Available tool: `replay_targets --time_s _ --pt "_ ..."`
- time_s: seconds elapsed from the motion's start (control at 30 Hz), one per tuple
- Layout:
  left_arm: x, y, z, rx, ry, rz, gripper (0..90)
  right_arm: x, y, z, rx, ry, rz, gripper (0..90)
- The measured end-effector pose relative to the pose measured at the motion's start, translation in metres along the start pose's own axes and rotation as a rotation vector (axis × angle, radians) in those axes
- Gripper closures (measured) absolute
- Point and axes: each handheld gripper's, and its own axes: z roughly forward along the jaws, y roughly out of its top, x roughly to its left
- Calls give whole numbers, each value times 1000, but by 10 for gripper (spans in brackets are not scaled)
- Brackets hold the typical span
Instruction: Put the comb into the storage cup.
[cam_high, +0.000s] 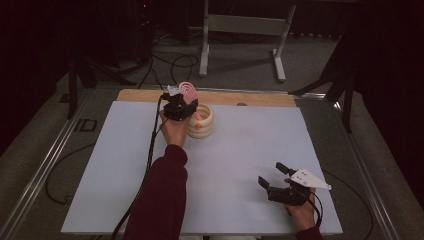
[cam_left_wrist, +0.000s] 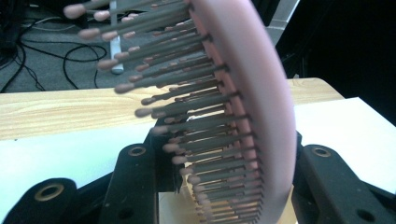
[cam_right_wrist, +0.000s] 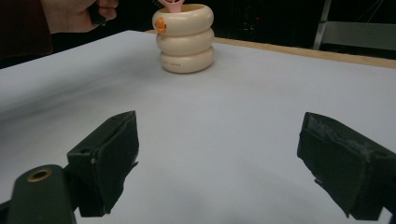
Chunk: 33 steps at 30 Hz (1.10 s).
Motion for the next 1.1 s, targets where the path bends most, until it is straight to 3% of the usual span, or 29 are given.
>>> replay_targets --time_s 0.4,0.9,1.0,1.1 --pt "5 0 -1 24 31 16 501 0 0 1 3 4 1 129" --pt "8 -2 -3 45 93 22 296 1 0 1 4 4 -2 129" --pt "7 -2 -3 49 106 30 213 1 0 1 4 4 -3 129" --pt "8 -2 -3 60 94 16 195 1 0 1 5 2 -3 129"
